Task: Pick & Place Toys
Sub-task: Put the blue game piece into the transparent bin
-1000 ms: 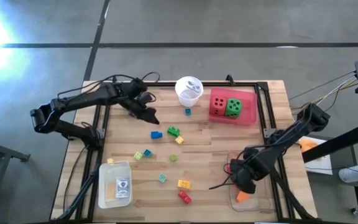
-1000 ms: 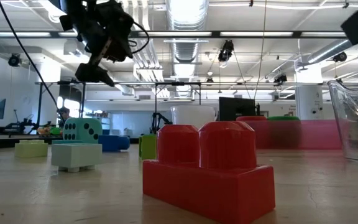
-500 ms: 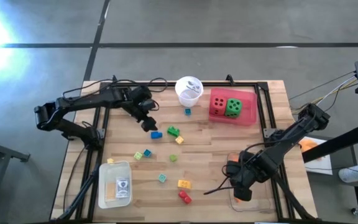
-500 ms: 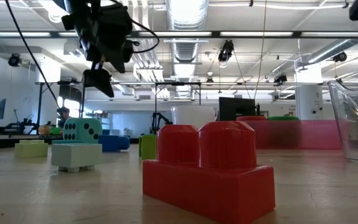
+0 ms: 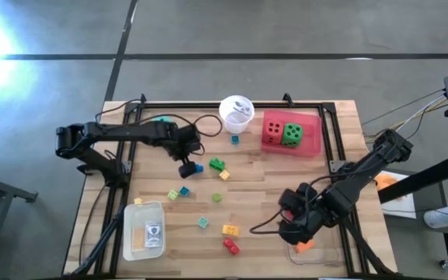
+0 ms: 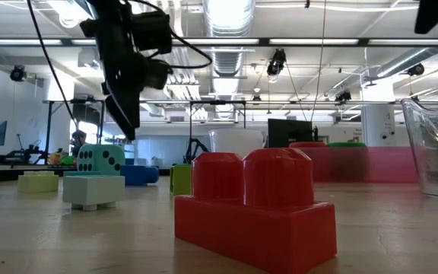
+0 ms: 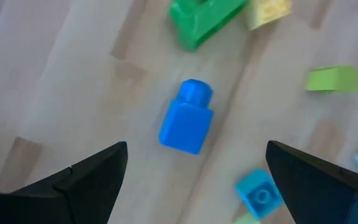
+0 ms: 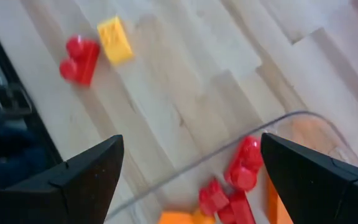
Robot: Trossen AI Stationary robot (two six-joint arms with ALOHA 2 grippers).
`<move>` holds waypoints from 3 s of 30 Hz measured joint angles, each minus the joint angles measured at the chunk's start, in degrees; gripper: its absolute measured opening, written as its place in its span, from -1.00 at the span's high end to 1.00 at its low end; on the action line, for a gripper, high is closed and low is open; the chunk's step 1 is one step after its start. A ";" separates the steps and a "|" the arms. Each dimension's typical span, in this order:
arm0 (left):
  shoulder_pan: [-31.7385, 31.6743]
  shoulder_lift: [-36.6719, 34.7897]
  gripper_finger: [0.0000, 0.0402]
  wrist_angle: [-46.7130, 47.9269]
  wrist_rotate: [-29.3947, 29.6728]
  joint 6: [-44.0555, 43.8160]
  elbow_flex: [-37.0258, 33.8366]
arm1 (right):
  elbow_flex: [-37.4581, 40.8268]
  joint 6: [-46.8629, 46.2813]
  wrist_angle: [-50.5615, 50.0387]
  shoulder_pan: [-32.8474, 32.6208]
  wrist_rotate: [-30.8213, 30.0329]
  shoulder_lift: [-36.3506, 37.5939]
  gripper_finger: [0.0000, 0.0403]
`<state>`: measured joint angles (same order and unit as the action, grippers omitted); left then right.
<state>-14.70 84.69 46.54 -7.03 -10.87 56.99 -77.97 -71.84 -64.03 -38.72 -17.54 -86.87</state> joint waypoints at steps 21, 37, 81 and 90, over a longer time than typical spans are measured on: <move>3.23 13.50 -0.90 -2.20 7.06 5.32 0.00 | -0.26 -11.72 3.37 0.13 -14.88 0.00 -0.84; 4.15 13.56 -0.22 -8.40 7.19 10.91 -2.57 | -0.26 -13.32 3.58 0.39 -20.00 -0.24 -0.84; 4.58 -15.09 0.38 -51.27 -18.05 -30.41 -1.88 | -0.24 13.94 57.52 15.47 -41.08 0.20 -0.84; 7.52 -14.33 0.38 -54.31 -18.29 -31.43 -0.27 | -0.24 21.33 64.07 20.33 -32.76 0.24 -0.84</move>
<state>-7.18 70.37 -7.77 -25.32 -42.31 56.72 -78.22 -50.51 0.04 -18.39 -50.30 -86.63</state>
